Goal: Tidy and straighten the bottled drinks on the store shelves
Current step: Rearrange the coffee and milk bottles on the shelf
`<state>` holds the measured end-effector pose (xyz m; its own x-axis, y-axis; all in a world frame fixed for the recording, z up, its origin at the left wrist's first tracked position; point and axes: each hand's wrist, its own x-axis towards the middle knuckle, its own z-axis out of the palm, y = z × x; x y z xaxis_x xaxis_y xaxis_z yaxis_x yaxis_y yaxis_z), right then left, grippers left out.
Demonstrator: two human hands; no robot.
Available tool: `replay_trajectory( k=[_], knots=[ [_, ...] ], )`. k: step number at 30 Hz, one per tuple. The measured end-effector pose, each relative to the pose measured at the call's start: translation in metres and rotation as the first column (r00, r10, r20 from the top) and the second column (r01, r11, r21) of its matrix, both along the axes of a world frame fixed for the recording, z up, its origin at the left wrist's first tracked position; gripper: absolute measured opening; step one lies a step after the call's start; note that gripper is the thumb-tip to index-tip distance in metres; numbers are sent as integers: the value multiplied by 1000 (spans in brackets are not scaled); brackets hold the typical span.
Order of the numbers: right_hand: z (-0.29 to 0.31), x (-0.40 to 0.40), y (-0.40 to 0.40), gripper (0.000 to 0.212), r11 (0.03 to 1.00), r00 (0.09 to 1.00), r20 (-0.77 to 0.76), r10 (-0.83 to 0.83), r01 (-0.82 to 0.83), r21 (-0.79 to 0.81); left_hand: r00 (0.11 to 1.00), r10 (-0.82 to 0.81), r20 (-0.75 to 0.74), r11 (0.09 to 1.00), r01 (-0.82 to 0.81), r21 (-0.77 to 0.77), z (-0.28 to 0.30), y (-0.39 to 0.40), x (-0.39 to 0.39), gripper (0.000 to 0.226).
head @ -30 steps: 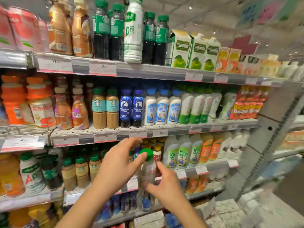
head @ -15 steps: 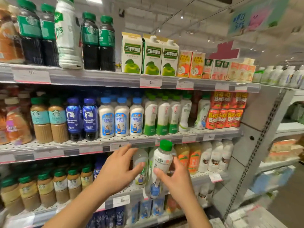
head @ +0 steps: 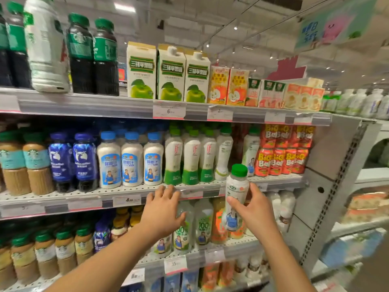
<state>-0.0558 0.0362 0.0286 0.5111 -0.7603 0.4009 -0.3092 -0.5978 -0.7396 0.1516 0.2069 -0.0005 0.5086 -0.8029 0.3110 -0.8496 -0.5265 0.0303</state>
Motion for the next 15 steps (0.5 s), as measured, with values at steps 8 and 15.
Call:
replay_trajectory(
  k=[8, 15],
  knots=[
    [18, 6, -45, 46, 999, 996, 78, -43, 45, -18, 993, 13, 118, 1000, -16, 23, -28, -3, 13, 60],
    [47, 30, -94, 47, 993, 986, 138, -98, 106, -54, 985, -8, 173, 999, 13, -33, -45, -6, 22, 46]
  ],
)
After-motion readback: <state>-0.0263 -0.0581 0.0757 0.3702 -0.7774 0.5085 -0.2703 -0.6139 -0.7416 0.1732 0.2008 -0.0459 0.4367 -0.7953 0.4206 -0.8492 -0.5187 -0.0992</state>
